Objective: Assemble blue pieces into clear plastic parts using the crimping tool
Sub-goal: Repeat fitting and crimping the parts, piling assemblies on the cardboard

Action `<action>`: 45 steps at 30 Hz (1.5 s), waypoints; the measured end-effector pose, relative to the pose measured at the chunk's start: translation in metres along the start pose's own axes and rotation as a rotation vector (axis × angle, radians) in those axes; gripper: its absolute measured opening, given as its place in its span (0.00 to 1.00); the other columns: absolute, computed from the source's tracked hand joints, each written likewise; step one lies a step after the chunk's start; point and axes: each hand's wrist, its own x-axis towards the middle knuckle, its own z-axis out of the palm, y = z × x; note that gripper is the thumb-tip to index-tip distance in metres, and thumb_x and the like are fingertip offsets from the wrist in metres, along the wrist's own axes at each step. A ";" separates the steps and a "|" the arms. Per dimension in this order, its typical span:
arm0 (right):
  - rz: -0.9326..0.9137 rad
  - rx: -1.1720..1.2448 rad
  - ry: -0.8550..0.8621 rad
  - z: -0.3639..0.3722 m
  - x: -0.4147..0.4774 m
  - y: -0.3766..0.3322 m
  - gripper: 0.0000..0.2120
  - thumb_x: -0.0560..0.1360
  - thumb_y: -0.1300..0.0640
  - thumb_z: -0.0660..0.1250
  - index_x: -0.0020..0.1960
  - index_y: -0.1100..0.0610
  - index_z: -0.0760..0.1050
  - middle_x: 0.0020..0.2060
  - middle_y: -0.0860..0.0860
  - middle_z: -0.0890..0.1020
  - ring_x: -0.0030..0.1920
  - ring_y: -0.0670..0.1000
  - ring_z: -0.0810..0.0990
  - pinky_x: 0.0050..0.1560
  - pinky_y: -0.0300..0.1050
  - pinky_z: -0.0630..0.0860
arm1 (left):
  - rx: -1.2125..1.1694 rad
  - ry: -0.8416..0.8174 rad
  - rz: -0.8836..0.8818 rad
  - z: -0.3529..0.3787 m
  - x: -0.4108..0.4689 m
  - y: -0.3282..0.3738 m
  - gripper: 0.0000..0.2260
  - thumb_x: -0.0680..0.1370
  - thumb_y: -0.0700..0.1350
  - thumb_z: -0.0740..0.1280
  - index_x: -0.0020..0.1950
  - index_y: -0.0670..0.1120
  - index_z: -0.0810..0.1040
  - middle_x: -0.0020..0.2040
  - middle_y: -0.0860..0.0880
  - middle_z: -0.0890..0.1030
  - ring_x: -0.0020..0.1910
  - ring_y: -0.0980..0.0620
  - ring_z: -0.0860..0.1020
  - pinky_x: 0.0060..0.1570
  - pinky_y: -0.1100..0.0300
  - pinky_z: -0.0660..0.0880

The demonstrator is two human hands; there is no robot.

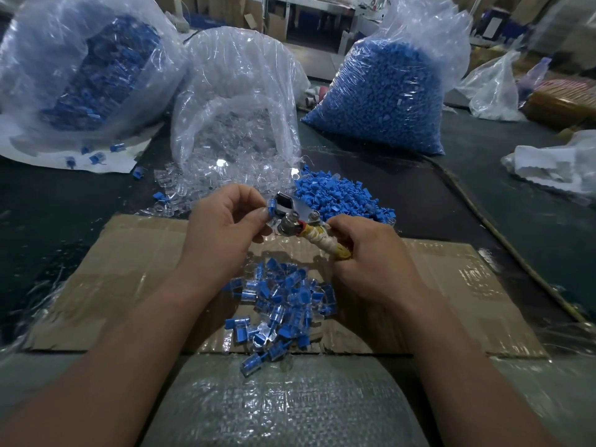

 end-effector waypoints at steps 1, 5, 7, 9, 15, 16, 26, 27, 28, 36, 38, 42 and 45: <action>0.006 -0.004 0.003 0.001 0.000 0.000 0.11 0.68 0.57 0.67 0.48 0.46 0.70 0.39 0.44 0.73 0.41 0.45 0.69 0.38 0.40 0.65 | 0.008 0.005 -0.005 0.000 0.000 -0.001 0.11 0.75 0.31 0.64 0.39 0.47 0.74 0.34 0.48 0.78 0.30 0.62 0.77 0.32 0.70 0.75; 0.016 0.032 0.002 0.002 0.003 0.002 0.17 0.70 0.56 0.66 0.59 0.50 0.74 0.45 0.45 0.75 0.46 0.46 0.72 0.47 0.45 0.71 | 0.013 0.022 -0.024 0.001 0.001 -0.002 0.11 0.75 0.32 0.65 0.38 0.48 0.74 0.34 0.49 0.78 0.30 0.61 0.78 0.31 0.69 0.75; 0.010 0.017 -0.004 0.000 0.002 0.005 0.20 0.70 0.55 0.67 0.61 0.50 0.73 0.48 0.46 0.76 0.47 0.46 0.71 0.48 0.44 0.70 | -0.017 0.073 -0.040 -0.002 0.002 -0.001 0.11 0.75 0.33 0.65 0.39 0.48 0.75 0.34 0.50 0.79 0.30 0.61 0.78 0.31 0.69 0.75; 0.004 -0.003 -0.015 -0.001 0.001 0.008 0.20 0.70 0.54 0.67 0.62 0.50 0.73 0.49 0.47 0.77 0.47 0.45 0.71 0.47 0.43 0.70 | -0.106 0.110 -0.069 -0.008 0.004 0.000 0.09 0.74 0.33 0.65 0.40 0.47 0.75 0.32 0.51 0.80 0.30 0.61 0.79 0.29 0.70 0.74; 0.029 0.036 -0.075 -0.004 -0.001 0.007 0.23 0.64 0.48 0.75 0.58 0.47 0.76 0.49 0.45 0.80 0.48 0.45 0.75 0.49 0.48 0.75 | -0.276 -0.174 -0.255 -0.011 0.000 0.008 0.07 0.63 0.42 0.68 0.40 0.44 0.78 0.32 0.48 0.83 0.24 0.56 0.77 0.21 0.68 0.70; 0.034 0.047 -0.086 -0.004 -0.001 0.006 0.23 0.63 0.47 0.76 0.57 0.47 0.77 0.48 0.44 0.80 0.47 0.45 0.76 0.49 0.49 0.75 | -0.293 -0.210 -0.280 -0.010 0.000 0.009 0.07 0.62 0.41 0.69 0.39 0.43 0.78 0.31 0.47 0.82 0.23 0.56 0.76 0.21 0.67 0.70; 0.071 0.026 -0.152 -0.003 0.001 0.013 0.34 0.60 0.43 0.76 0.64 0.48 0.72 0.55 0.46 0.76 0.54 0.47 0.73 0.55 0.48 0.72 | -0.164 -0.557 -0.293 -0.008 -0.004 0.011 0.03 0.59 0.44 0.72 0.31 0.48 0.83 0.27 0.51 0.79 0.25 0.61 0.73 0.25 0.70 0.69; 0.071 0.030 -0.163 -0.003 0.001 0.014 0.35 0.60 0.43 0.76 0.64 0.48 0.71 0.55 0.46 0.75 0.54 0.46 0.72 0.55 0.46 0.71 | -0.147 -0.563 -0.286 -0.007 -0.004 0.010 0.04 0.59 0.46 0.73 0.32 0.48 0.83 0.27 0.51 0.79 0.26 0.60 0.73 0.26 0.70 0.70; 0.070 0.035 -0.174 -0.003 0.002 0.015 0.35 0.60 0.43 0.76 0.64 0.47 0.70 0.54 0.45 0.74 0.53 0.45 0.71 0.54 0.44 0.70 | -0.143 -0.565 -0.280 -0.007 -0.004 0.009 0.06 0.58 0.48 0.73 0.32 0.48 0.84 0.27 0.51 0.79 0.26 0.59 0.73 0.26 0.70 0.70; 0.053 0.066 -0.205 -0.001 0.004 0.023 0.32 0.64 0.37 0.70 0.64 0.44 0.70 0.49 0.39 0.69 0.49 0.40 0.68 0.45 0.37 0.65 | -0.048 0.087 -0.213 -0.015 0.013 -0.015 0.04 0.71 0.39 0.70 0.40 0.47 0.81 0.29 0.54 0.78 0.22 0.61 0.70 0.23 0.70 0.68; 0.067 0.118 -0.178 0.000 0.004 0.024 0.27 0.66 0.37 0.68 0.62 0.45 0.72 0.47 0.39 0.70 0.47 0.38 0.69 0.43 0.33 0.65 | 0.151 0.258 -0.162 -0.019 0.017 -0.023 0.08 0.73 0.38 0.69 0.42 0.51 0.79 0.36 0.55 0.80 0.31 0.62 0.74 0.36 0.67 0.72; 0.066 0.149 -0.095 -0.001 0.004 0.024 0.18 0.70 0.40 0.66 0.57 0.45 0.75 0.44 0.38 0.73 0.46 0.40 0.72 0.43 0.34 0.66 | 0.403 0.332 -0.139 -0.022 0.024 -0.033 0.11 0.74 0.36 0.67 0.54 0.48 0.79 0.49 0.49 0.80 0.45 0.55 0.76 0.48 0.59 0.72; 0.082 0.203 -0.006 -0.001 0.005 0.023 0.14 0.71 0.43 0.67 0.54 0.48 0.77 0.42 0.37 0.74 0.45 0.39 0.73 0.45 0.36 0.69 | 0.568 0.262 -0.126 -0.022 0.028 -0.040 0.16 0.74 0.36 0.67 0.61 0.46 0.76 0.57 0.46 0.78 0.51 0.51 0.75 0.53 0.56 0.71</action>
